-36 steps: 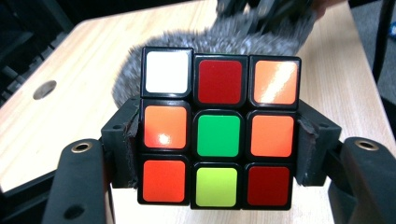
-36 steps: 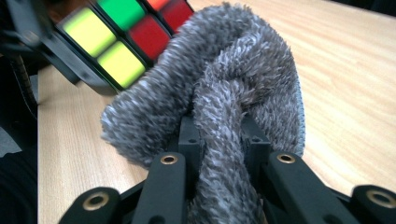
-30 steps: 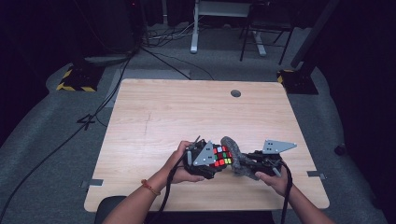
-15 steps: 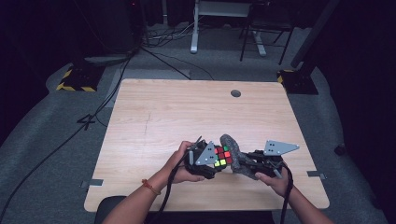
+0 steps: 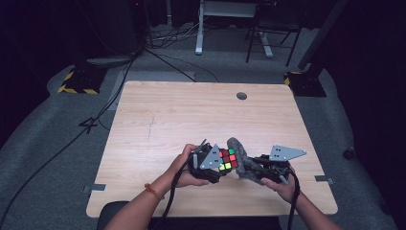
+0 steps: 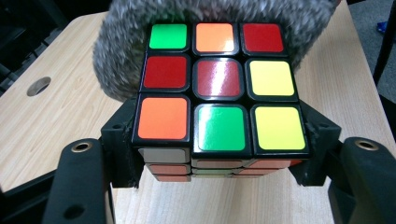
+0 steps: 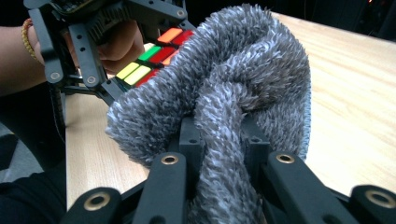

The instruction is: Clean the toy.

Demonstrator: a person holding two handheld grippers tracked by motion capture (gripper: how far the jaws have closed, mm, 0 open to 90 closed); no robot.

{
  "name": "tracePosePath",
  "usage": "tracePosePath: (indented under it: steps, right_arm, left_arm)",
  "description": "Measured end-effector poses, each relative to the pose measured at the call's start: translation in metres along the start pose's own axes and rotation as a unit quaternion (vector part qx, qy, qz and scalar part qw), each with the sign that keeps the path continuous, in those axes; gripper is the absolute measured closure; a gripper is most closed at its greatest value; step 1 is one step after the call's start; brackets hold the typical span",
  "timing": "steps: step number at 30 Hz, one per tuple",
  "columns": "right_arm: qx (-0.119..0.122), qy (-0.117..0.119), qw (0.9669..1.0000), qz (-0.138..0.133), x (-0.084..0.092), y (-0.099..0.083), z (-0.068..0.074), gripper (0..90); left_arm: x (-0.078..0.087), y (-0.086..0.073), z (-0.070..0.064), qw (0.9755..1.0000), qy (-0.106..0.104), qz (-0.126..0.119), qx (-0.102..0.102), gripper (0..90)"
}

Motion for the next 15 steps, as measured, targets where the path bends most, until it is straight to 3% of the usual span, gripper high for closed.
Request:
tracePosePath:
  steps: [2,4,7,9,11,13,15]
  right_arm:
    - [0.004,-0.01,0.9999,-0.004,0.001,0.003,-0.001,76.3]
    - [0.018,-0.02,0.9996,-0.001,0.001,0.004,-0.001,76.3]
    - [0.007,-0.018,0.9998,0.003,0.002,0.003,-0.003,76.2]
    - [-0.005,-0.011,0.9998,0.018,-0.001,-0.003,-0.005,76.2]
    - [-0.007,-0.008,0.9987,0.05,-0.007,-0.014,-0.005,76.1]
    - [-0.007,-0.007,0.9973,0.073,-0.012,-0.022,-0.006,76.1]
    - [0.0,-0.014,0.9969,0.077,-0.013,-0.022,-0.007,76.1]
  left_arm:
    - [-0.005,-0.003,0.0,1.0,0.001,0.008,-0.002,33.3]
    - [-0.006,-0.002,0.0,0.9999,-0.006,-0.001,0.009,33.3]
    - [0.0,0.004,-0.001,0.9993,-0.018,-0.028,0.019,33.3]
    - [0.004,0.008,-0.003,0.9989,-0.02,-0.039,0.02,33.3]
    - [0.007,0.012,-0.004,0.9985,-0.02,-0.047,0.017,33.3]
    - [0.008,0.011,-0.003,0.9991,-0.016,-0.039,0.01,33.3]
    - [0.008,0.01,-0.001,0.9991,-0.013,-0.038,0.013,33.3]
Point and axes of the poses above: each handheld gripper's, and its own axes: x roughly backward along the jaws, y roughly out of its top, z roughly to its left, the point moved 9 cm from there along -x, roughly forward along the jaws, and after that the axes turned 5 degrees about x, right-handed, at the moved point
